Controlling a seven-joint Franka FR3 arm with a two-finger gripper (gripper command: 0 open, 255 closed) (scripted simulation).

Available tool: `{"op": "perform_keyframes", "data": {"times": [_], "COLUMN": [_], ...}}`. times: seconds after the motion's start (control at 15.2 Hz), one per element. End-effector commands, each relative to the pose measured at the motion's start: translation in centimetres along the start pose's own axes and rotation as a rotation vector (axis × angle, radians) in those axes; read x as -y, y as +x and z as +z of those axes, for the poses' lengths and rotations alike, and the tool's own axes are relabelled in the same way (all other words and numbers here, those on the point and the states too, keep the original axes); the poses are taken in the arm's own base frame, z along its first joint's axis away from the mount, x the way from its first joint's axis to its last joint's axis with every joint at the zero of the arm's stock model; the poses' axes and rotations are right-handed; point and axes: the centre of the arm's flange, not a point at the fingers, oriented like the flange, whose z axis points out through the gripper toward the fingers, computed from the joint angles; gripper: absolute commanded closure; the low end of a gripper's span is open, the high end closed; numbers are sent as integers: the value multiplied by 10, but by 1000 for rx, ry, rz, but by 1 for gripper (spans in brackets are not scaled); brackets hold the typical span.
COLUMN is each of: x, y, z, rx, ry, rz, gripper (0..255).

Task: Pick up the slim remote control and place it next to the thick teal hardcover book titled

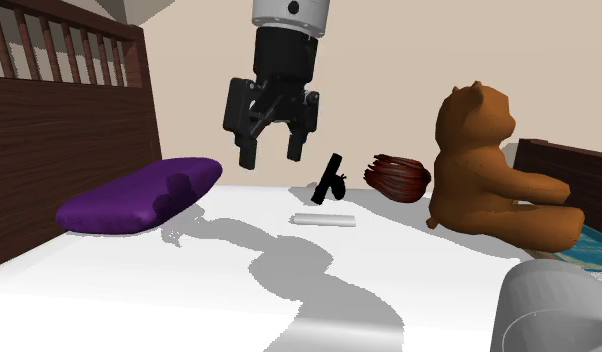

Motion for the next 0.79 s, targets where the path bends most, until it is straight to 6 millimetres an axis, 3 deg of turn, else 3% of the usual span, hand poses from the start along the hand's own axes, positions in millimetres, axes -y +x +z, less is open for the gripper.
{"op": "perform_keyframes", "data": {"times": [0.0,0.73], "x": [0,-124], "y": [0,35], "z": [0,68], "rx": [0,40], "ry": [0,-5], "rz": [0,-96], "gripper": [0,0]}}
